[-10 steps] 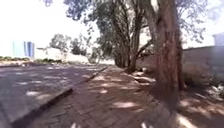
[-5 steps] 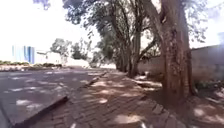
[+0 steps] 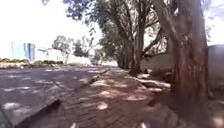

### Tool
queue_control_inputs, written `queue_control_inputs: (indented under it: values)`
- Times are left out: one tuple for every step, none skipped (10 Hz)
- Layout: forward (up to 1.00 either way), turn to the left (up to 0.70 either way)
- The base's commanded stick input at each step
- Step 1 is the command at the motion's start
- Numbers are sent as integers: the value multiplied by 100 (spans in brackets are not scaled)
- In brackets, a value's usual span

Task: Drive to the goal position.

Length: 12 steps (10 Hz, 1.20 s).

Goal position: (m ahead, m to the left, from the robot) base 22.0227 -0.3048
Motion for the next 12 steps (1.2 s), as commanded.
queue_control_inputs:
  values:
    - [70,0]
    - [70,0]
    - [70,0]
    - [70,0]
    - [70,0]
    - [70,0]
    - [70,0]
    - [70,0]
    - [70,0]
    - [70,0]
    - [70,0]
    - [70,0]
